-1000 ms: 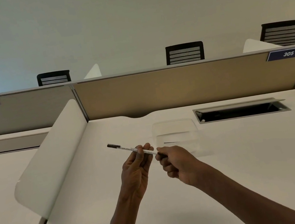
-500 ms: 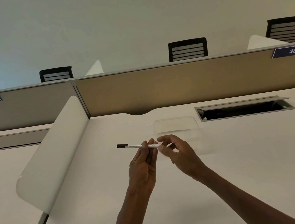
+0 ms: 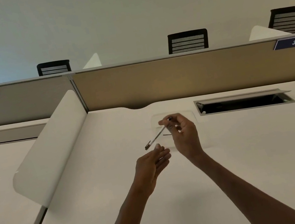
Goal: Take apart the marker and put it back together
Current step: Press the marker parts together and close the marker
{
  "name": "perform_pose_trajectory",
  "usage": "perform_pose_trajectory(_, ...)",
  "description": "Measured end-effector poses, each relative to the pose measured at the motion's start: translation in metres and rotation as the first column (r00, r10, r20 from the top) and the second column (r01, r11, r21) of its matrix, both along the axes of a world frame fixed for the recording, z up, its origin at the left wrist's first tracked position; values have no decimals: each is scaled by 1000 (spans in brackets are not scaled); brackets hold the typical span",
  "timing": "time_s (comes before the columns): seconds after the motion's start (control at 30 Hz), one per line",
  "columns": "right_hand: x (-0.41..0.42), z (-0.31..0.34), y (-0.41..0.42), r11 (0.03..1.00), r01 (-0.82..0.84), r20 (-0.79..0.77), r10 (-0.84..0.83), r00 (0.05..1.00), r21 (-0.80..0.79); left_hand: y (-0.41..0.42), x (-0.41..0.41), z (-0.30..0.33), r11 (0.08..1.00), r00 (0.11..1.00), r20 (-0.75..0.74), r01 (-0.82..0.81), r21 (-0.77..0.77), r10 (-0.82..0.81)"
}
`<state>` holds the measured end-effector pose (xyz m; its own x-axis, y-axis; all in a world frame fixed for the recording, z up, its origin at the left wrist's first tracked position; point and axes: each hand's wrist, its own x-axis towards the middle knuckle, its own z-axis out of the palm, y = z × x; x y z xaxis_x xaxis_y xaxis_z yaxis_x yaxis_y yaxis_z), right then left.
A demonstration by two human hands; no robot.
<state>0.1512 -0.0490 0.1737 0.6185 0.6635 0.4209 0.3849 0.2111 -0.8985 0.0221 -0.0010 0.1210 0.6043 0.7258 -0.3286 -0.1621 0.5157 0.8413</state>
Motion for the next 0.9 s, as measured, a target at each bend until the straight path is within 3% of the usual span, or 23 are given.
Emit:
perform_pose_trajectory(0.1,9,9,1,999,0,-27,2,1000,44,1,-6,-21,952,955,-295,75,296,17)
perform_pose_trajectory(0.17,12,12,0,998,-5,-51,8,999,58,6,-8,-42,812,854,-501,190,553,141)
perform_pose_trajectory(0.23,14,12,-1,998,-28,-85,33,996,65,8,-12,-58,693,788,-557,248,677,262)
perform_pose_trajectory(0.33,13,12,-3,995,-76,-118,82,990,57,16,-18,-84,682,719,-645,337,649,258)
perform_pose_trajectory(0.47,9,12,-6,989,-135,-194,144,970,58,25,-26,-120,569,622,-735,513,643,270)
perform_pose_trajectory(0.63,8,13,-7,979,-200,-306,197,931,22,28,-37,-147,510,491,-804,623,593,335)
perform_pose_trajectory(0.9,3,19,-3,994,-92,-345,69,936,-52,30,-36,-155,455,445,-807,669,588,389)
